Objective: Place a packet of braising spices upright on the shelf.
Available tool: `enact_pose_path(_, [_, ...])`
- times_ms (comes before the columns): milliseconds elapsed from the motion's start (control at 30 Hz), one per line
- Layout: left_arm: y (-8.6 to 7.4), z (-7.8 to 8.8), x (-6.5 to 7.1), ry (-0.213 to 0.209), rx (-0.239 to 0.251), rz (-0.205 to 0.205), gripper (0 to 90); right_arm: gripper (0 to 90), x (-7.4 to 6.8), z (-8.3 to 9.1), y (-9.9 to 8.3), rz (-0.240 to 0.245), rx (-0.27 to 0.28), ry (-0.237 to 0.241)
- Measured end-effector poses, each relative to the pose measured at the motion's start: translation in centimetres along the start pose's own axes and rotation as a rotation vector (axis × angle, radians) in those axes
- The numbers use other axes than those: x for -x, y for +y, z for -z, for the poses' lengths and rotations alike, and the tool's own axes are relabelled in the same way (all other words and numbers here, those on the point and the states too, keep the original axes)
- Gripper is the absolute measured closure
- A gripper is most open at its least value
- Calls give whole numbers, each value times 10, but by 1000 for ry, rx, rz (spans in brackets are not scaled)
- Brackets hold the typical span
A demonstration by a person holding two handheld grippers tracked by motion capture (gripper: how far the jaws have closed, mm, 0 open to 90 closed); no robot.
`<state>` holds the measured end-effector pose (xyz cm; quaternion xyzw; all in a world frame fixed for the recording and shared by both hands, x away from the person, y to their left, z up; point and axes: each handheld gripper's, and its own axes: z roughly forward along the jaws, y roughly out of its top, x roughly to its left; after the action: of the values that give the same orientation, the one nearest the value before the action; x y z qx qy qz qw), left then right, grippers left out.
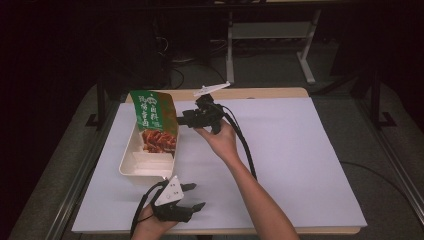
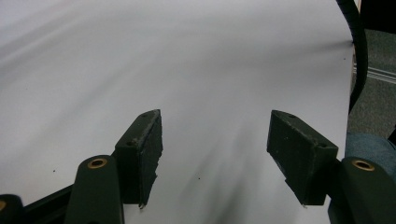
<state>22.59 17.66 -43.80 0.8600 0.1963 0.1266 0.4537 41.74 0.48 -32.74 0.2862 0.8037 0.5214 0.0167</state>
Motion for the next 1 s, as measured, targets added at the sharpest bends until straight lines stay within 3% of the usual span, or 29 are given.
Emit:
enact_pose_path(533, [-1, 1, -3, 9, 0, 16, 338, 496, 15, 44, -21, -25, -14, -28])
enact_pose_path(1000, [-1, 2, -4, 11, 2, 19, 338, 458, 23, 71, -38, -45, -24, -47])
